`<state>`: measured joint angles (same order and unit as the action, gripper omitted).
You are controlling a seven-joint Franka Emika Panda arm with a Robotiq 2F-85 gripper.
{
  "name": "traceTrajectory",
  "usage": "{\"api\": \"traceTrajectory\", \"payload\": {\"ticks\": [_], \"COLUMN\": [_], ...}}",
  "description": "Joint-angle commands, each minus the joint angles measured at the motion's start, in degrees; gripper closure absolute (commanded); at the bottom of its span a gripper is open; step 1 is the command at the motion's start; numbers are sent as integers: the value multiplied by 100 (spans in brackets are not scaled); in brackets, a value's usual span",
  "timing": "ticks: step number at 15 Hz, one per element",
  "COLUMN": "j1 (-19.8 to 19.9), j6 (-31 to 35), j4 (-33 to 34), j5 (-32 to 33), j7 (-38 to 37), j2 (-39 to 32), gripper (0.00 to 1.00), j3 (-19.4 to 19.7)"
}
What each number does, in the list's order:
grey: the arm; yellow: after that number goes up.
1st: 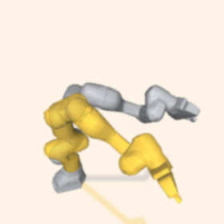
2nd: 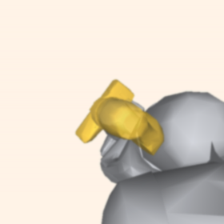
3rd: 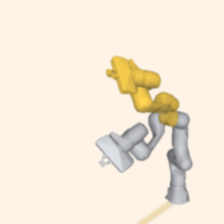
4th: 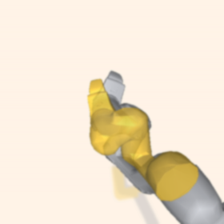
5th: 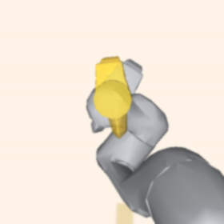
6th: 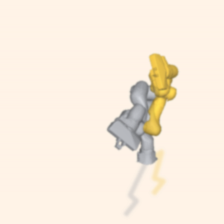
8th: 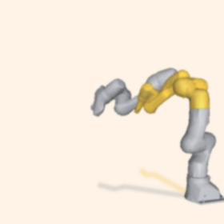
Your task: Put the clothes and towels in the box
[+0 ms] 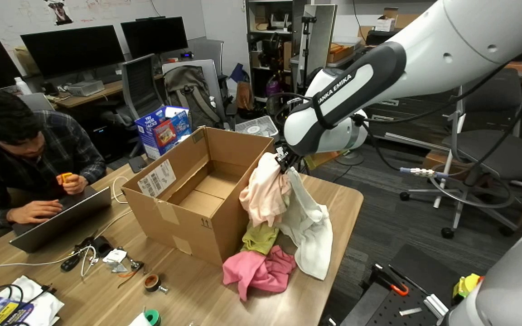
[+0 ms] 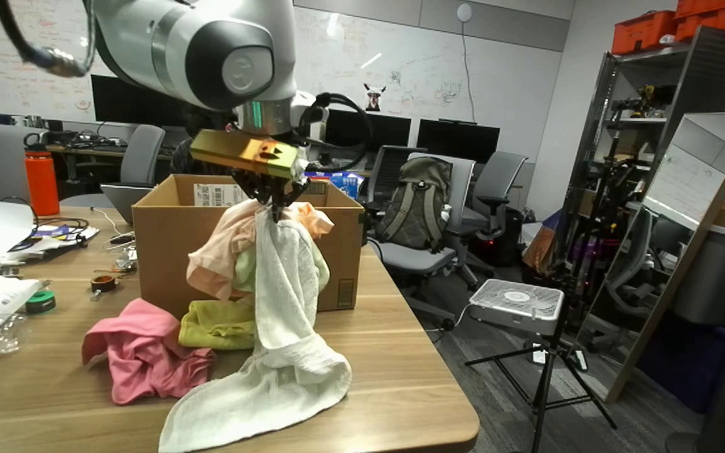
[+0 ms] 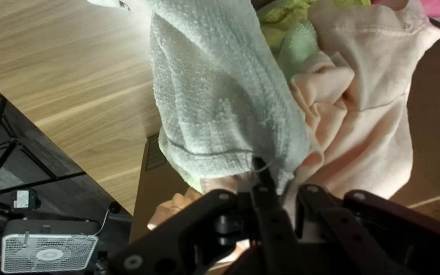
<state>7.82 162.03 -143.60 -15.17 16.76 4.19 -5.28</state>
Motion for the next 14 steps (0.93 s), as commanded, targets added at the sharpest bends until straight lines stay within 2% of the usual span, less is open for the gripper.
{"api": "traceTrajectory", "payload": {"ticks": [1, 7, 14], "j1": [-452, -816, -987], "j6": [-163, -443, -909], "j4": [-300, -320, -53], "j5": [166, 367, 608], "j7": [-506, -1154, -2133], "j2": [869, 1601, 2241], "gripper": [97, 97, 97], "j3": [247, 279, 28]}}
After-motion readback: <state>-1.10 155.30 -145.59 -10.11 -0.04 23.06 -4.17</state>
